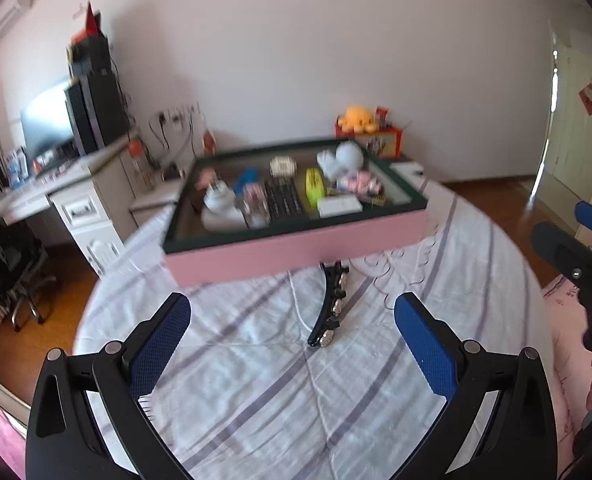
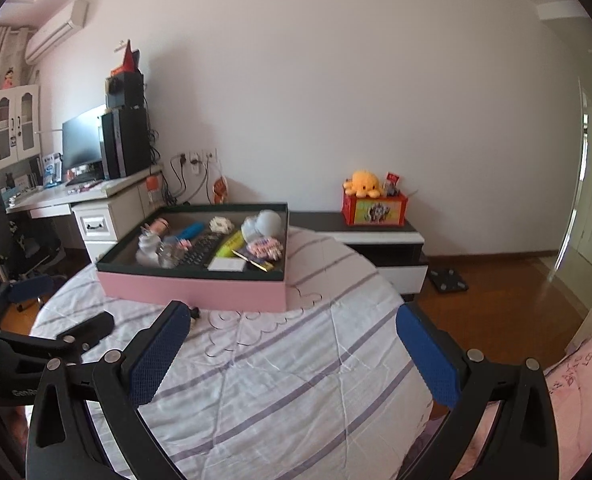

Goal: Organize rigid objects
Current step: 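Grasp the black flower hair-clip strip with the left tool, then carry the hair-clip strip with the left tool over the pink box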

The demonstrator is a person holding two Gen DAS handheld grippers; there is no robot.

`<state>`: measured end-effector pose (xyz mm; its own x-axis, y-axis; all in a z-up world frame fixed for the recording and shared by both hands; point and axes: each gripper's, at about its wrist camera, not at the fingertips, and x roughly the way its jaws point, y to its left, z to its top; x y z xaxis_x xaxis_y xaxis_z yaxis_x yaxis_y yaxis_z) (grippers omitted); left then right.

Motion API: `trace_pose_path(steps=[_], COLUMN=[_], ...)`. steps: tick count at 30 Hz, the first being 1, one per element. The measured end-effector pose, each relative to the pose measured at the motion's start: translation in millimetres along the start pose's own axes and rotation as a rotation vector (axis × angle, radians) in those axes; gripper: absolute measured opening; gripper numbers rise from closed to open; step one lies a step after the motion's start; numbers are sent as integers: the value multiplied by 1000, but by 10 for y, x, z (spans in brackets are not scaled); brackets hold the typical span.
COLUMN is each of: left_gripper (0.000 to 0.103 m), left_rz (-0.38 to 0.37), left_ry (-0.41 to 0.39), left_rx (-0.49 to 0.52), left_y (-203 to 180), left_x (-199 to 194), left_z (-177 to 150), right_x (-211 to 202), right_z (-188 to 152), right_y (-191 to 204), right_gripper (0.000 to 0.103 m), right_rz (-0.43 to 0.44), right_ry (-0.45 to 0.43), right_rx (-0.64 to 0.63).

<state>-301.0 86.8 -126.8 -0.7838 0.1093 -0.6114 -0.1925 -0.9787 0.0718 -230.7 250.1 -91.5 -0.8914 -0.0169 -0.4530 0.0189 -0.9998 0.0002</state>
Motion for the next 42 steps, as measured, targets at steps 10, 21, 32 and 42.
trace_pose_path(steps=[10,21,32,42], left_gripper=[88,27,19,19], left_rz=[7,-101,-97,-31], left_ry=[139,219,129,64], left_rx=[35,61,49,8], left_y=[-136,-170,268,803], left_x=[706,986,598,262], left_z=[8,-33,-6,50], right_x=[610,895,1040,1672], right_z=[-37,32,265,531], right_y=[-131,-74,22,77], right_gripper=[103,103,103,101], right_rz=[16,21,-2,35], right_ry=[80,114,117,242], right_rx=[16,-10,-65,-69])
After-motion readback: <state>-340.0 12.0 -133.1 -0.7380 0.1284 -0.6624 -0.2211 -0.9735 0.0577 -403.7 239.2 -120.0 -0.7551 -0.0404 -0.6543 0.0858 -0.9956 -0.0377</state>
